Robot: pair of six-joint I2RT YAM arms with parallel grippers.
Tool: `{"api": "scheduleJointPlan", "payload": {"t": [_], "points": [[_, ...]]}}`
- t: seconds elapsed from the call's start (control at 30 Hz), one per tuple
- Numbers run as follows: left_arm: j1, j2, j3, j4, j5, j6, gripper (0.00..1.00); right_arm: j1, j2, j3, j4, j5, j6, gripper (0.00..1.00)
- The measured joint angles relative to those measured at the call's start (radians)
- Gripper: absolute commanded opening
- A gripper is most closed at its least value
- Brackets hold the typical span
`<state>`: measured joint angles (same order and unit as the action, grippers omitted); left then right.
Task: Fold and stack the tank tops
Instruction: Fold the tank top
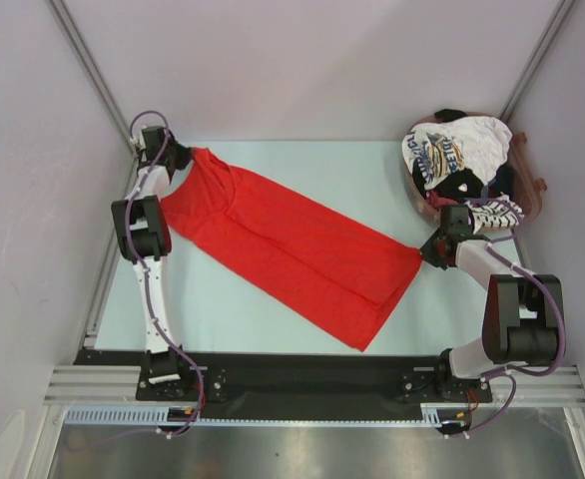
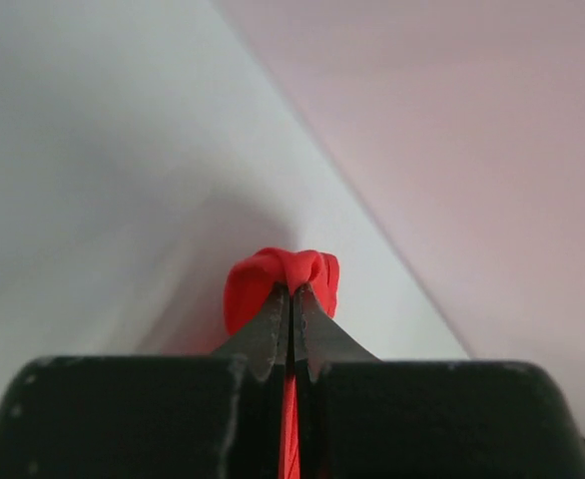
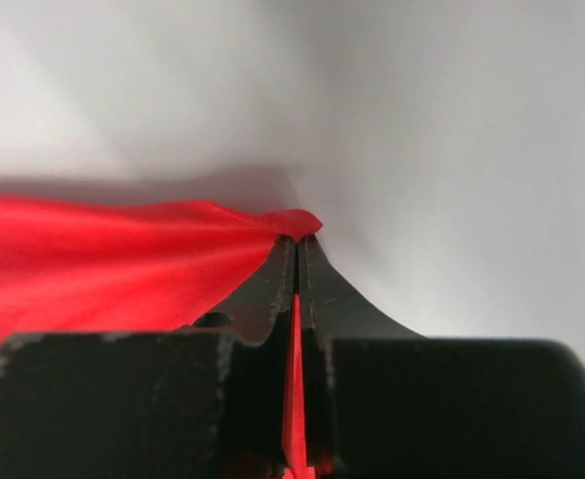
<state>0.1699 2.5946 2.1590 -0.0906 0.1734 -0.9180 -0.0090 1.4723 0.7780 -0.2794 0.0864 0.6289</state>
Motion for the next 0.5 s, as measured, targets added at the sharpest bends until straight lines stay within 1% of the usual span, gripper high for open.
{"api": "scheduleJointPlan", "payload": {"t": [0.07, 0.1, 0.13, 0.17, 0.2, 0.23, 0.27, 0.37, 0.4, 0.5], "points": [[-0.003, 0.025, 0.062, 0.014, 0.012, -0.009, 0.01, -0.012, 0.000, -0.002, 0.001, 0.005, 0.005, 0.00], [-0.005, 0.034, 0.081, 0.025, 0.017, -0.016, 0.07, -0.016, 0.002, -0.002, 0.001, 0.006, 0.007, 0.01], [-0.005, 0.039, 0.094, 0.032, 0.021, -0.023, 0.14, -0.019, 0.003, -0.002, 0.001, 0.008, 0.007, 0.06], [-0.008, 0.044, 0.101, 0.039, 0.024, -0.028, 0.20, -0.020, 0.005, -0.002, 0.001, 0.008, 0.009, 0.09], [-0.011, 0.049, 0.103, 0.046, 0.026, -0.037, 0.35, -0.021, 0.007, -0.002, 0.000, 0.008, 0.009, 0.16], [-0.014, 0.052, 0.103, 0.051, 0.028, -0.044, 0.46, -0.022, 0.008, -0.002, 0.000, 0.008, 0.010, 0.32], [-0.016, 0.054, 0.103, 0.052, 0.031, -0.045, 0.53, -0.022, 0.009, -0.002, -0.001, 0.011, 0.013, 0.32], [-0.017, 0.057, 0.098, 0.052, 0.037, -0.057, 0.70, -0.026, 0.009, -0.002, -0.003, 0.019, 0.003, 0.33], [-0.017, 0.057, 0.095, 0.055, 0.036, -0.059, 0.80, -0.027, 0.009, -0.002, -0.003, 0.020, 0.003, 0.33], [-0.016, 0.057, 0.093, 0.052, 0.034, -0.056, 0.86, -0.028, 0.008, -0.002, -0.004, 0.021, 0.000, 0.38]]}}
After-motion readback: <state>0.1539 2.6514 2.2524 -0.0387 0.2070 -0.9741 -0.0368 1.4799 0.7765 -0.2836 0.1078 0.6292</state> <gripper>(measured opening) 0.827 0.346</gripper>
